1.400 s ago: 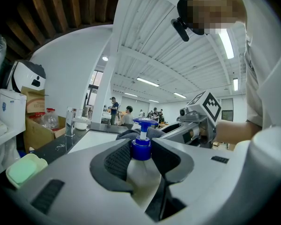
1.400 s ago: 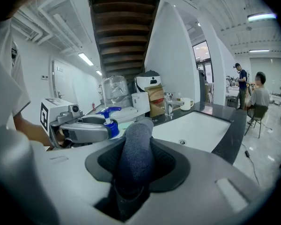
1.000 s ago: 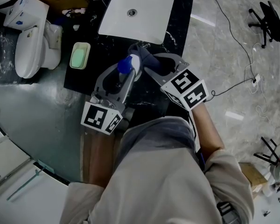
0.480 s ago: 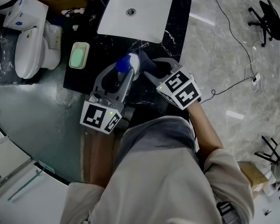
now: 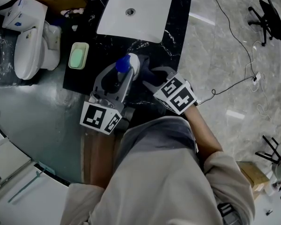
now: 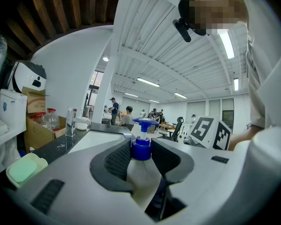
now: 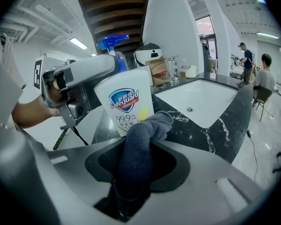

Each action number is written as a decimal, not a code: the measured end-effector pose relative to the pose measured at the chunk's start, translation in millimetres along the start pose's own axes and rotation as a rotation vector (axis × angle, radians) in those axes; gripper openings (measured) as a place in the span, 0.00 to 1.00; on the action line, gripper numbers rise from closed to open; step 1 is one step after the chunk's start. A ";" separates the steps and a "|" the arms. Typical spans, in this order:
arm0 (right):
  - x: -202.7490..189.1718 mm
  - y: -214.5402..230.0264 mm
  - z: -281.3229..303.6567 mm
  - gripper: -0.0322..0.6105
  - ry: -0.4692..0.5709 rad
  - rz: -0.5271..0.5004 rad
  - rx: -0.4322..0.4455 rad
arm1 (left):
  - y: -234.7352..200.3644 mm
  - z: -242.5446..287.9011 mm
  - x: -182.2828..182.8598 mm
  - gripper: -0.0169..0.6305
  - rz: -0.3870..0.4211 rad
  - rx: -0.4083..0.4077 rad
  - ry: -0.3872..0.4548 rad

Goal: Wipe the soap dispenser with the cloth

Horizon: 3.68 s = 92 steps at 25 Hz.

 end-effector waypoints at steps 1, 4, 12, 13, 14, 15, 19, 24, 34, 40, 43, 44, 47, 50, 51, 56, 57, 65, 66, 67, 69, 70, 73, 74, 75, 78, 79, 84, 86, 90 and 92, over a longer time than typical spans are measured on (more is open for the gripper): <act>-0.8 -1.2 0.4 0.26 -0.002 0.004 0.003 | 0.2 0.1 0.1 0.24 0.000 -0.001 0.000; -1.6 -4.9 1.7 0.26 -0.009 0.020 0.013 | -0.1 0.3 0.2 0.24 0.000 -0.002 -0.001; -2.0 -15.8 2.5 0.26 -0.010 0.034 0.055 | -0.6 0.3 0.7 0.24 -0.003 -0.008 0.004; -2.4 -17.8 2.3 0.26 -0.007 0.039 0.067 | -0.4 0.2 0.7 0.24 -0.004 -0.009 0.005; -2.9 -20.2 2.3 0.26 -0.004 0.044 0.083 | -0.3 0.2 0.7 0.24 -0.004 -0.009 0.005; -3.3 -22.9 2.5 0.26 -0.003 0.048 0.099 | -0.3 0.1 0.6 0.24 -0.004 -0.009 0.006; -4.2 -33.9 4.7 0.26 -0.003 0.039 0.148 | -0.6 0.1 -0.3 0.24 -0.005 -0.009 0.006; -1.3 -40.7 5.2 0.27 0.004 0.020 0.182 | -1.1 0.0 -0.1 0.24 -0.003 -0.011 0.006; 11.8 -60.7 1.6 0.27 0.061 -0.020 0.287 | -1.3 -0.1 -0.1 0.24 -0.004 -0.008 0.007; 24.5 -55.7 -14.4 0.27 0.130 -0.043 0.275 | -1.0 0.1 -0.4 0.24 -0.004 -0.009 0.008; 31.8 -51.0 -22.8 0.27 0.164 -0.045 0.267 | -1.2 0.1 -0.4 0.24 -0.005 -0.006 0.007; 34.4 -49.2 -25.4 0.27 0.175 -0.044 0.264 | -1.4 0.3 -0.2 0.24 -0.005 -0.006 0.007; 40.6 -44.4 -32.1 0.27 0.204 -0.042 0.247 | -1.9 0.4 0.3 0.24 -0.005 -0.007 0.010; 43.9 -40.5 -38.0 0.27 0.223 -0.043 0.223 | -1.7 -0.3 -0.3 0.24 -0.002 -0.012 0.019; 44.8 -39.3 -40.1 0.27 0.230 -0.042 0.216 | -1.4 -0.5 -0.2 0.24 -0.001 -0.012 0.021; 47.7 -30.6 -52.6 0.27 0.280 -0.012 0.187 | -3.5 -1.0 1.3 0.24 -0.016 -0.009 0.035; 48.6 -28.6 -55.3 0.27 0.290 -0.012 0.181 | -4.4 -1.3 1.5 0.24 -0.020 -0.008 0.039; 54.7 -11.8 -70.3 0.27 0.327 -0.001 0.138 | 2.2 1.1 4.8 0.24 -0.025 -0.054 0.022; 56.0 -10.6 -72.3 0.27 0.333 -0.003 0.135 | 2.7 0.0 7.0 0.24 -0.031 -0.059 0.031; 57.7 -9.6 -74.2 0.27 0.339 -0.007 0.131 | 2.8 -1.4 9.1 0.24 -0.037 -0.060 0.039; 60.9 -7.3 -78.0 0.27 0.351 -0.014 0.128 | 2.9 -3.7 11.9 0.24 -0.036 -0.060 0.045; 61.9 -5.8 -80.1 0.27 0.356 -0.014 0.126 | 3.4 -4.5 12.3 0.24 -0.035 -0.061 0.045; 64.8 -1.3 -87.0 0.27 0.366 -0.024 0.116 | 4.7 -6.8 12.2 0.24 -0.039 -0.065 0.046; 66.6 -0.6 -89.1 0.27 0.370 -0.035 0.117 | 4.5 -8.1 12.4 0.24 -0.041 -0.063 0.047; 68.7 -0.1 -91.0 0.27 0.375 -0.047 0.119 | 4.2 -10.0 12.9 0.24 -0.041 -0.061 0.048; 74.1 3.4 -98.7 0.26 0.394 -0.062 0.101 | 4.1 -16.8 15.7 0.24 -0.034 -0.053 0.054; 76.1 5.5 -101.9 0.26 0.405 -0.060 0.088 | 3.8 -18.9 17.0 0.24 -0.035 -0.050 0.057; 90.0 17.7 -120.5 0.26 0.478 -0.049 0.008 | 2.2 -24.0 18.8 0.24 -0.053 -0.039 0.067; 93.8 20.4 -125.2 0.26 0.492 -0.053 -0.027 | 2.9 -25.0 17.7 0.24 -0.070 -0.045 0.074; 96.3 22.0 -126.9 0.25 0.501 -0.051 -0.058 | 4.7 -26.4 17.1 0.24 -0.078 -0.050 0.080; 96.2 22.4 -127.3 0.25 0.503 -0.044 -0.067 | 4.6 -27.5 17.5 0.24 -0.082 -0.047 0.085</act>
Point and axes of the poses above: the fingertips, and each gripper's own axes: z forward along the fingers, y to its right, x out of its top, the point moved 3 cm from there along -z, backward along the fingers, and after that the axes turned 15 degrees about -z, right-handed, at the moved point
